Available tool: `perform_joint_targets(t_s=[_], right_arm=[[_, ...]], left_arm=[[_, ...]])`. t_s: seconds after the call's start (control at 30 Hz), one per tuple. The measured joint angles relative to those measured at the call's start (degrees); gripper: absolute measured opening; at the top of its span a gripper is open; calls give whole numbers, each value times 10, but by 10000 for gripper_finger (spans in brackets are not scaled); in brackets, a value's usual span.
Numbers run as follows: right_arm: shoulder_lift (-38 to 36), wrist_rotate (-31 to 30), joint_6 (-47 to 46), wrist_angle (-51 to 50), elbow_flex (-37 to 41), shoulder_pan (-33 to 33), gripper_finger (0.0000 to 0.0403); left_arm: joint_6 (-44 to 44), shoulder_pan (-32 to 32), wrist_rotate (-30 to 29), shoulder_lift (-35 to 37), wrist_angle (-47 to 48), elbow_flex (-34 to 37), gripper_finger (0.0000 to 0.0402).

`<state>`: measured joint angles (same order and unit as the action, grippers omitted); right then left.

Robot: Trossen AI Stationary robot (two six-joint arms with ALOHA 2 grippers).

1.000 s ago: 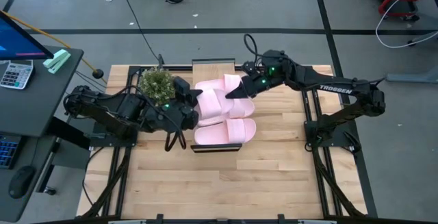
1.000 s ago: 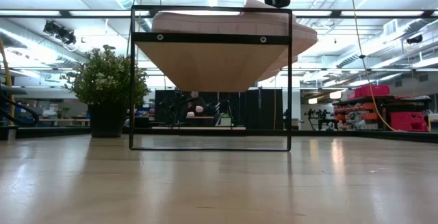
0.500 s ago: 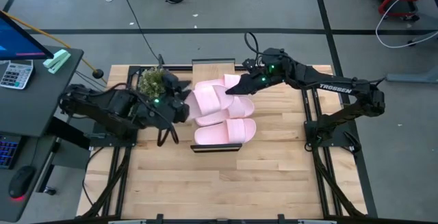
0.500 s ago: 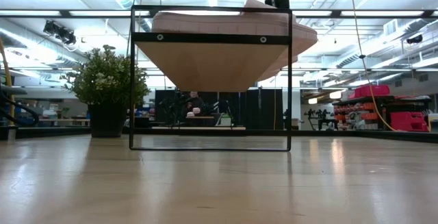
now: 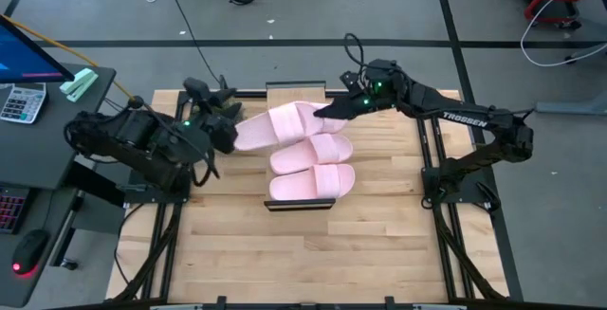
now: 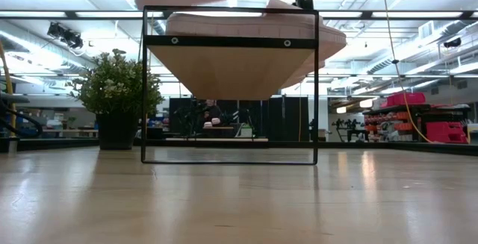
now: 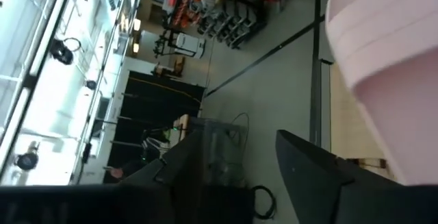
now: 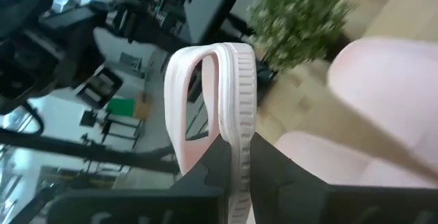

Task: Pick and place slides into the shelf
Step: Put the pink slide on the shelf

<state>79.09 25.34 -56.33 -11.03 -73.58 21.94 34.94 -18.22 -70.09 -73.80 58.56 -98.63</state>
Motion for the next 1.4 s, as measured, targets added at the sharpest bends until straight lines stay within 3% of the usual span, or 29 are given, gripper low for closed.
perform_joint_targets(t_s=[0.27, 0.5, 0.83, 1.4], right_arm=[[0, 7, 27, -1, 0, 78, 31], [0, 34, 69, -55, 0, 148, 30], [-1, 28, 149, -100, 0, 233, 30], [-1, 46, 273, -239, 0, 299, 30]], left_arm=[[-31, 1, 0, 16, 10, 0, 174], [-58, 1, 0, 19, 57, 0, 173], [-131, 1, 1, 19, 133, 0, 173], [-181, 1, 1, 19, 173, 0, 147]])
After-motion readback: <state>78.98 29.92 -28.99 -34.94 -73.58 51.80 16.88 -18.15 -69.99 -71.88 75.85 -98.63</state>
